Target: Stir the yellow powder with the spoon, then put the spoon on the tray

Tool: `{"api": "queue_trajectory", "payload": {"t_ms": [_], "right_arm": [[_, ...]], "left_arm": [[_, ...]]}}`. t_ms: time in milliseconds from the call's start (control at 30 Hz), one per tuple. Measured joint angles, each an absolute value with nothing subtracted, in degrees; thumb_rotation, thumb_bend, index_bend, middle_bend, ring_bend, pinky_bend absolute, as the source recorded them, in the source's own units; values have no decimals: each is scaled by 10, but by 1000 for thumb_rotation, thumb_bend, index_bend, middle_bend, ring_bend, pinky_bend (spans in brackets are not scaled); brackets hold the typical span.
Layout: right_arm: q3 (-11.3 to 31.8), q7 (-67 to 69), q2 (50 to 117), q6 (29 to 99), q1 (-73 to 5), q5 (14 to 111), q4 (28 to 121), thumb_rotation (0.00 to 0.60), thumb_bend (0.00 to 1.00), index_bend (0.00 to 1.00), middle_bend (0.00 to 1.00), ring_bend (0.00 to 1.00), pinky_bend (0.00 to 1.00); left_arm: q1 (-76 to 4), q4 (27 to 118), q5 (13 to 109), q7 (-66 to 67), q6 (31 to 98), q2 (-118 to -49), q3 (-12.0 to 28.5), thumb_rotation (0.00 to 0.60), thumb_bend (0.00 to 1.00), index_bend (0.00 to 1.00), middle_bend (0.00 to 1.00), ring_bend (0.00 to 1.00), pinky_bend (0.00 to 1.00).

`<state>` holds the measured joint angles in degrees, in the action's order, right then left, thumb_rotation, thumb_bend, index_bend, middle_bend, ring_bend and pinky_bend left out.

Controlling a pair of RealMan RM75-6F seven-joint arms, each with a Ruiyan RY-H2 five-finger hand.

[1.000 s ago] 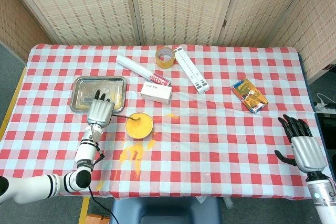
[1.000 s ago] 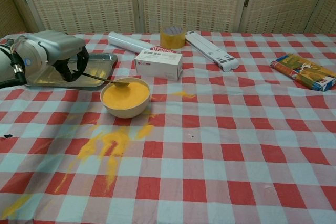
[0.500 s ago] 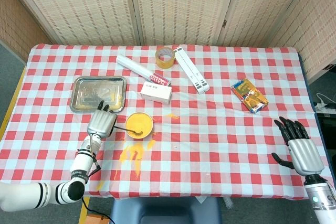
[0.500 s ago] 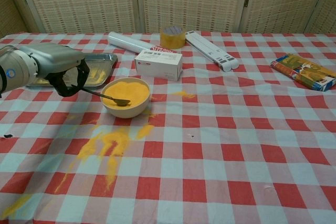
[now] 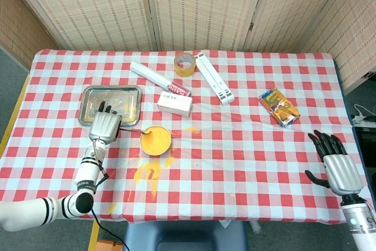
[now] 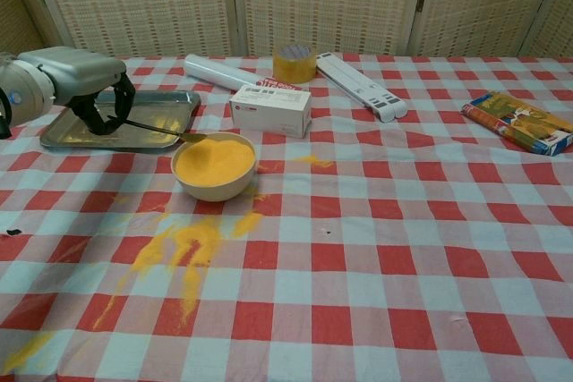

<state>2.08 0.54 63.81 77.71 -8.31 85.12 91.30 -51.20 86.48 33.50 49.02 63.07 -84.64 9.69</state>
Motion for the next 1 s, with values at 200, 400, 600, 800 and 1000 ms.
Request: {"api": "queue_trajectory", "payload": {"t_ms": [200, 400, 600, 800, 1000], "right_arm": [[23, 0, 642, 766, -87, 843, 910, 600, 176, 0, 0, 0, 0], [22, 0, 642, 770, -86, 845, 911, 600, 176, 0, 0, 0, 0], [20, 4, 639, 778, -83, 852, 915, 600, 175, 0, 0, 0, 0], [17, 9, 636, 781, -82, 859, 917, 600, 175, 0, 0, 0, 0], [17, 14, 634, 782, -82, 860, 916, 600, 176, 0, 0, 0, 0]], "left_arm": [[-513, 835, 331, 490, 616, -857, 89, 600, 720, 868, 381, 138, 0], [-509, 835, 342, 495, 617, -862, 73, 600, 721, 868, 381, 138, 0], [-506, 850, 348, 504, 629, -861, 66, 600, 718, 868, 382, 139, 0], [-506, 864, 352, 527, 655, -865, 64, 600, 717, 868, 387, 143, 0], [-515, 862, 350, 579, 699, -889, 67, 600, 734, 868, 394, 151, 0]]}}
